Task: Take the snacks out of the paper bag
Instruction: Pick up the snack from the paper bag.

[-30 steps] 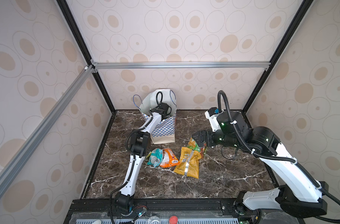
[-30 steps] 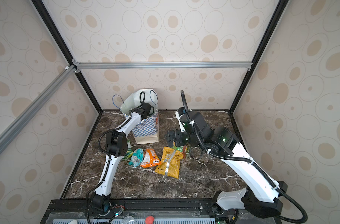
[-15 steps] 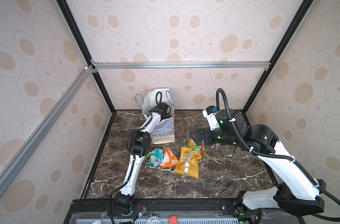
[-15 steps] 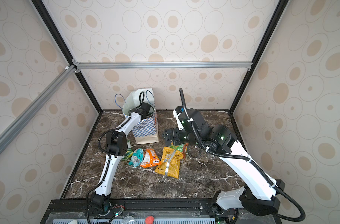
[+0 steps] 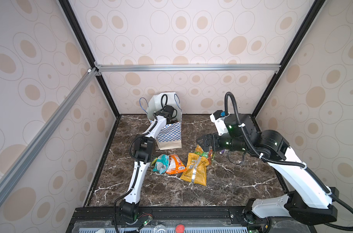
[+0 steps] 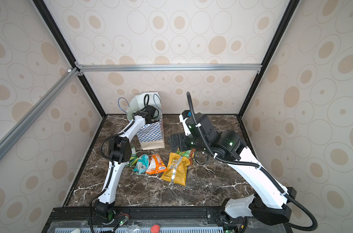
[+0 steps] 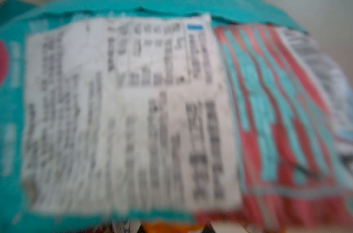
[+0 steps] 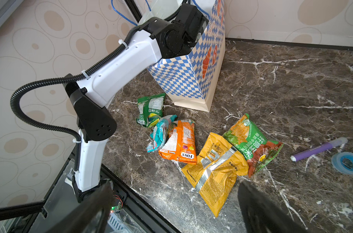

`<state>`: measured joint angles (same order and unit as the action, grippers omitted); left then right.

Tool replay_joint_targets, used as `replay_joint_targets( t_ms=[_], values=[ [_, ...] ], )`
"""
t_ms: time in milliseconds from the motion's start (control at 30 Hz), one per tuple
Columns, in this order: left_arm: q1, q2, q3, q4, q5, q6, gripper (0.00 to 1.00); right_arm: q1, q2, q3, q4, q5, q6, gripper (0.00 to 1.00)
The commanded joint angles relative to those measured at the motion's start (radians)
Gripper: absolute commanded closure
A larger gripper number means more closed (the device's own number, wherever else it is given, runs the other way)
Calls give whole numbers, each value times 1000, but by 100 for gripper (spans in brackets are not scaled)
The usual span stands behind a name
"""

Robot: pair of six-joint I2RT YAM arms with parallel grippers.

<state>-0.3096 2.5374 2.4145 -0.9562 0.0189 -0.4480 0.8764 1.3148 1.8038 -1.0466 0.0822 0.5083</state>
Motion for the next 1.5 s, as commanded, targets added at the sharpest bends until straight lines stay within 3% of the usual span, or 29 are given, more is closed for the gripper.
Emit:
replay_joint_targets(
  t_ms=[0, 667, 1033, 1467],
  values=[
    [7, -120, 57, -5, -29, -12, 100, 7, -22, -16, 13, -4, 4, 0],
    [-1, -285, 151, 14, -39, -65, 100, 8, -51, -39, 17, -2, 5, 0],
    [-6, -381, 174, 26, -126, -66, 100, 7, -52, -31, 12, -2, -14, 0],
    [-13, -558, 178, 23, -131, -97, 100, 8, -65, 0, 13, 45, -19, 0]
  ],
)
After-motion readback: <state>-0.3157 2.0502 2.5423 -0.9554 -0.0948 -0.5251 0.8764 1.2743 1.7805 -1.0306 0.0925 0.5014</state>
